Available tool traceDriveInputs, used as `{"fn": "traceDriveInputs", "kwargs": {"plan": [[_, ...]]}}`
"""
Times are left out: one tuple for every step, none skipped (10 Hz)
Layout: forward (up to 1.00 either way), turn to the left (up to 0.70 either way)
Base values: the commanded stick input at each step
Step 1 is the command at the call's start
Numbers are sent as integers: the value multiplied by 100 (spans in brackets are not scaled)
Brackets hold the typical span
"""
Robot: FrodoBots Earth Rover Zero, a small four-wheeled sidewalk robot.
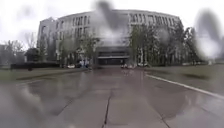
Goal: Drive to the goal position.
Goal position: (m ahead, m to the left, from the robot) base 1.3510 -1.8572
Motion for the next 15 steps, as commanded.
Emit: {"fn": "traceDriveInputs", "kwargs": {"plan": [[70, 0], [70, 0], [70, 0], [70, 0], [70, 0], [70, 0], [70, 0], [70, 0], [70, 0], [70, 0], [70, 0], [70, 0], [70, 0], [70, 0], [70, 0]]}}
